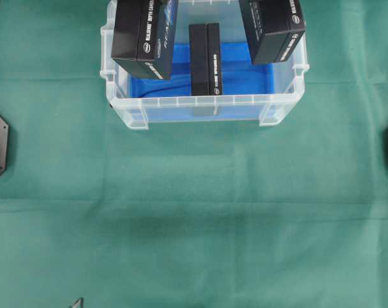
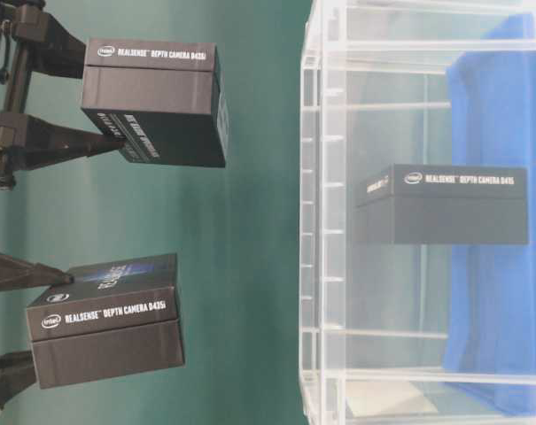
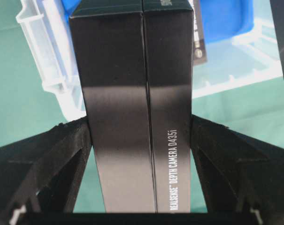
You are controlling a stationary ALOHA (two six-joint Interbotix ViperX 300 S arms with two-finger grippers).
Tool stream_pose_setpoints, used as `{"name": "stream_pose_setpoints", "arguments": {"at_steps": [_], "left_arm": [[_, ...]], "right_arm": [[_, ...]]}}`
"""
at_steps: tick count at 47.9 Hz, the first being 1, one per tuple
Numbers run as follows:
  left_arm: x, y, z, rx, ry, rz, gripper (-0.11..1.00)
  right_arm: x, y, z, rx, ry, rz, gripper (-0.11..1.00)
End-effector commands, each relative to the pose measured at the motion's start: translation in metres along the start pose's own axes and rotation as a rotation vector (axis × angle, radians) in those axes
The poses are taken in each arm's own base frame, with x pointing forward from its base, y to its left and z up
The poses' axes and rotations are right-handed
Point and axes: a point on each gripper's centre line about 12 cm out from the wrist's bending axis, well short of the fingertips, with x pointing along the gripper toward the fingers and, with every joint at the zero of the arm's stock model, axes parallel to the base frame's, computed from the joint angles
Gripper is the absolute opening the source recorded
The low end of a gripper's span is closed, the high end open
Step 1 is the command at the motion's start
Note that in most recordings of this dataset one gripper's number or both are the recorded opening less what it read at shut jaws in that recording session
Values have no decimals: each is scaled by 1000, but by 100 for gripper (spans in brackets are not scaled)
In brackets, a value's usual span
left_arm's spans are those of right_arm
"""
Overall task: Take the box out of the case with both arms.
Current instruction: 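Lift both held box pairs straight up out of the bin, then carry both box pairs forward over the table in front of the bin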
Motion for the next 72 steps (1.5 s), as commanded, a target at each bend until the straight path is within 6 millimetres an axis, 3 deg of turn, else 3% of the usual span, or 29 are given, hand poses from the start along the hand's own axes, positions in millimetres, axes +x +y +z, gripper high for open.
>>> {"name": "stream_pose_setpoints", "arguments": {"at_steps": [1,19,26,36,49,62,72], "left_arm": [[-15,4,2,-3,-24,-37,64],[-16,3,1,35,-24,-39,64],[-15,-1,-13,56,-12,-38,64],[-17,-14,-45,45,13,-50,64],[-20,-29,-98,6,53,-55,64],[-23,-35,-153,-17,95,-51,64],[-27,-37,-182,-22,113,-53,64]], "right_arm": [[-24,-6,5,16,-24,59,66],[-25,-6,-5,32,-4,29,66],[-30,-4,-19,29,13,18,66],[-38,0,-44,-3,36,16,66],[-55,9,-94,-20,71,47,66],[-71,13,-144,-21,97,68,66],[-80,13,-170,-6,115,86,66]]}}
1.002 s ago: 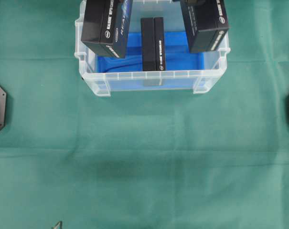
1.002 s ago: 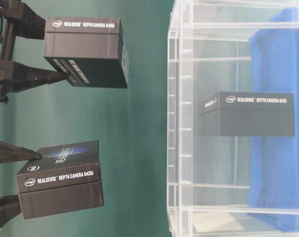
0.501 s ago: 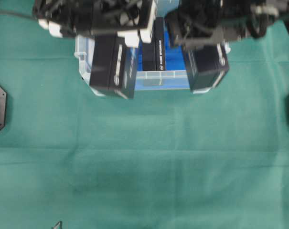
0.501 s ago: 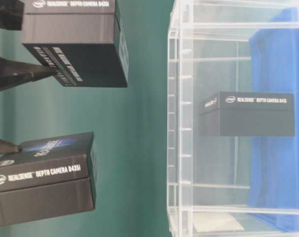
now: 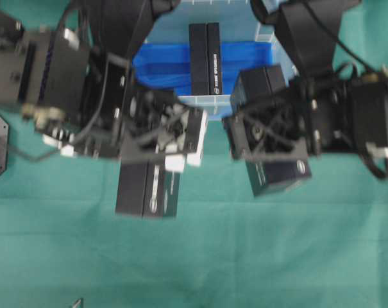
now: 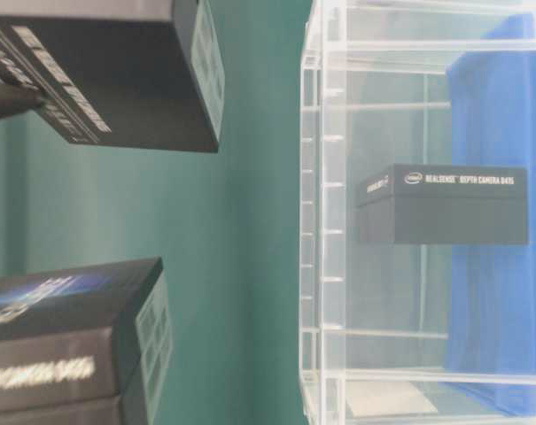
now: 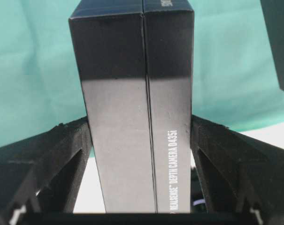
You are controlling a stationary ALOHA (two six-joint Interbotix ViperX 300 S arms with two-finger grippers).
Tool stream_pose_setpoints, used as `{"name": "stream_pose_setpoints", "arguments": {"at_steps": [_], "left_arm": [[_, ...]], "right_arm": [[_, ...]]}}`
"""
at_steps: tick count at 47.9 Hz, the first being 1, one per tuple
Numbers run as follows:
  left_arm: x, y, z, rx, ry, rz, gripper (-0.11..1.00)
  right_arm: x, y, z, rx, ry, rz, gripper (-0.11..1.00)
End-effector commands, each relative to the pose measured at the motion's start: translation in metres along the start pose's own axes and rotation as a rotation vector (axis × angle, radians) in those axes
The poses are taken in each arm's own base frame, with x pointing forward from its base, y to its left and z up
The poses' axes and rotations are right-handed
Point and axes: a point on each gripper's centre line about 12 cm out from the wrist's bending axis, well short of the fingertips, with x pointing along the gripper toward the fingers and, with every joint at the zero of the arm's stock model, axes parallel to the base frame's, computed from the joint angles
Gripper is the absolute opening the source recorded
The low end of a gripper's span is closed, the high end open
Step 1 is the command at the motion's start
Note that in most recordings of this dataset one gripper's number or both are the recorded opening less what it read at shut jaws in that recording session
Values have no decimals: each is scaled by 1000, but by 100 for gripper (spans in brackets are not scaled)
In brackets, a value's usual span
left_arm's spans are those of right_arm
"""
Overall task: Take the box out of the case with both arms.
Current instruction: 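Carry both box pairs forward over the table in front of the bin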
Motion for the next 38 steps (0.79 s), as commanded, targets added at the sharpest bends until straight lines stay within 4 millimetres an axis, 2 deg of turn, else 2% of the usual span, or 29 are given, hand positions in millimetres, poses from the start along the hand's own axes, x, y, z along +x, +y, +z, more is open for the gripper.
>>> {"name": "stream_pose_setpoints", "arguments": {"at_steps": [1,16,38], "left_arm": [[-13,3,-8,2,5,-37,64],[-14,4,-26,28,15,-36,64],[-13,4,-41,21,26,-33,64]], "right_arm": [[-24,-5,-4,18,7,65,66],[-31,-7,-30,63,8,52,66],[-38,-2,-52,42,14,20,66]]}}
